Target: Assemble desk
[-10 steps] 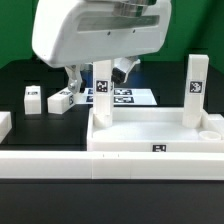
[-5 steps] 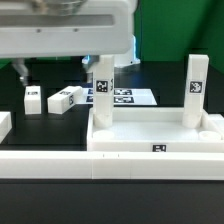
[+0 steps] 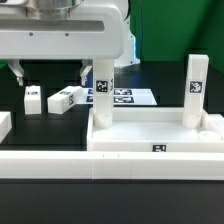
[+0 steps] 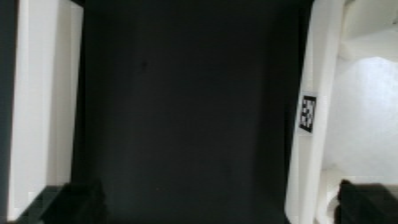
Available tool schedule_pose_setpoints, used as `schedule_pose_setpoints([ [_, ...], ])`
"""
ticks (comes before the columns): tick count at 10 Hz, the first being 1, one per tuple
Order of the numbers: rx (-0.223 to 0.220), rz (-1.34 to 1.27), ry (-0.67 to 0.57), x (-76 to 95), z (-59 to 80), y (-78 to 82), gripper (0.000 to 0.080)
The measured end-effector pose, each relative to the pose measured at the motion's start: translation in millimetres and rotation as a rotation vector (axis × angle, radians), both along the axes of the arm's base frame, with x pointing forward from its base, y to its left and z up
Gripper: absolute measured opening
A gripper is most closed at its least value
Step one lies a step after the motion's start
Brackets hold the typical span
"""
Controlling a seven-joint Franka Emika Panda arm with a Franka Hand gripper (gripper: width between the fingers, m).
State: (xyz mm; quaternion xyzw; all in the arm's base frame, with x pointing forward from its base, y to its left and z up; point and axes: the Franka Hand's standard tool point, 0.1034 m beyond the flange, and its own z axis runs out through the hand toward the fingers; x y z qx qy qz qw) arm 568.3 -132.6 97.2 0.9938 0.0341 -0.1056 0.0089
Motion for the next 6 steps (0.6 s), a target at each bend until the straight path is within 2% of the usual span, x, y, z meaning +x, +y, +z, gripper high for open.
schedule_pose_setpoints([
  [2,0.007,-0.128,0.037,-28.1,-5.3,-25.3,0.0648],
  [4,0.018,-0.185,0.08,-61.1,-19.0,-36.4,0.0648],
  [5,0.017,-0.193,0.091,-67.9,-21.6,-39.7,0.0648],
  [6,0.016,-0.187,0.086,-64.3,-20.4,-38.2,0.0648],
])
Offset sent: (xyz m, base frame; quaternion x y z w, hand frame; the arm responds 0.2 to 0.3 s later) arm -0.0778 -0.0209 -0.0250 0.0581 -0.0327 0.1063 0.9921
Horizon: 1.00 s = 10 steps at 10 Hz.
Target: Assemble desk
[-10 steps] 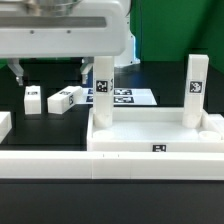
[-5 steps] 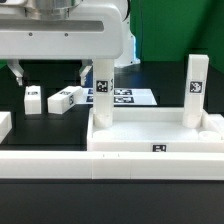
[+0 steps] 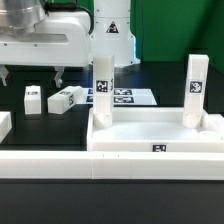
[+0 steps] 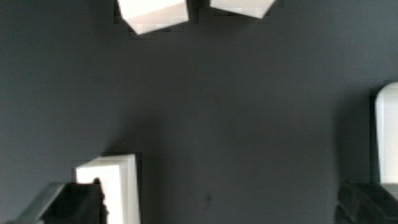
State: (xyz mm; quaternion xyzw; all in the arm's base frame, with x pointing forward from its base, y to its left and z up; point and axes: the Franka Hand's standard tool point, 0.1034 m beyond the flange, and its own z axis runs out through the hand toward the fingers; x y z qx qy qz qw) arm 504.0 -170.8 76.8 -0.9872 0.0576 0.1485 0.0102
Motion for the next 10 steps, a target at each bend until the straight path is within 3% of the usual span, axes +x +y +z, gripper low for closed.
schedule_pose_setpoints([
  [2,0.0,0.001,0.004,-1.0,-1.7,0.1,0.0648],
  [4,0.067,-0.147,0.073,-25.0,-7.7,-10.4,0.0648],
  [6,0.105,-0.233,0.107,-46.2,-17.2,-12.8,0.0648],
  [10,0.11,-0.244,0.131,-48.7,-19.6,-10.8,0.0648],
])
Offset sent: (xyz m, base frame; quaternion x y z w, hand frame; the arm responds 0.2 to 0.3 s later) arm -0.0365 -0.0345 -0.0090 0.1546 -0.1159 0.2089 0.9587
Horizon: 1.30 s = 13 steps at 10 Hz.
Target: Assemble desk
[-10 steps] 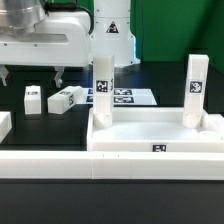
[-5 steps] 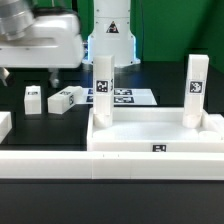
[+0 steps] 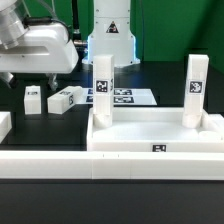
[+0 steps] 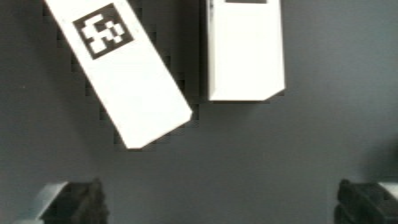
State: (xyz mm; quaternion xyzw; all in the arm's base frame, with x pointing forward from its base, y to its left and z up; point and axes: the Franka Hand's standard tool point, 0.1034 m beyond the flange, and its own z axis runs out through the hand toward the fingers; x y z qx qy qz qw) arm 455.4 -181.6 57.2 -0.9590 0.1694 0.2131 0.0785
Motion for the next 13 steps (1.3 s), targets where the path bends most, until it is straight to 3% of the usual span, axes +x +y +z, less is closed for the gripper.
schedule_pose_setpoints([
  [3,0.081,0.016,0.159,0.3,-1.0,6.5,0.0648],
  [8,0.225,0.012,0.47,-13.1,-6.8,12.1,0.0648],
  [10,0.216,0.016,0.463,-11.8,-13.8,12.1,0.0648],
  [11,0.212,0.023,0.461,-18.7,-24.6,21.5,0.0648],
  [13,0.212,0.023,0.474,-21.2,-27.9,28.8,0.0648],
])
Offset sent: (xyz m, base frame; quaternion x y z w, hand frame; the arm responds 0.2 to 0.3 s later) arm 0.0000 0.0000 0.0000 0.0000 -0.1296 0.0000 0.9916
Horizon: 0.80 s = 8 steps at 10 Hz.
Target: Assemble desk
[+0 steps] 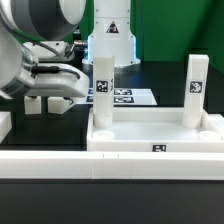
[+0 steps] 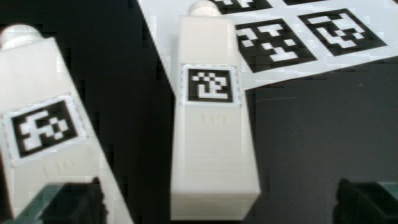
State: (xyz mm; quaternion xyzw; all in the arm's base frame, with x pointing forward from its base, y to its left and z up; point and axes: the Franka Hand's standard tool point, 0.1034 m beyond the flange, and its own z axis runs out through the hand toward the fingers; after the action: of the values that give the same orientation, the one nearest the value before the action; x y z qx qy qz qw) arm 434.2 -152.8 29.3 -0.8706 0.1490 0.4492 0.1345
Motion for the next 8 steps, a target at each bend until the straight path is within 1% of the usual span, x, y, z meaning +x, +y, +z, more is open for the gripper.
schedule_pose_setpoints([
  [3,-0.001,-0.003,-0.001,-0.8,-0.8,-1.4,0.0648],
  [6,-0.013,-0.002,0.015,-7.9,-1.8,7.9,0.0648],
  [8,-0.013,-0.001,0.016,-8.0,-1.8,8.6,0.0648],
])
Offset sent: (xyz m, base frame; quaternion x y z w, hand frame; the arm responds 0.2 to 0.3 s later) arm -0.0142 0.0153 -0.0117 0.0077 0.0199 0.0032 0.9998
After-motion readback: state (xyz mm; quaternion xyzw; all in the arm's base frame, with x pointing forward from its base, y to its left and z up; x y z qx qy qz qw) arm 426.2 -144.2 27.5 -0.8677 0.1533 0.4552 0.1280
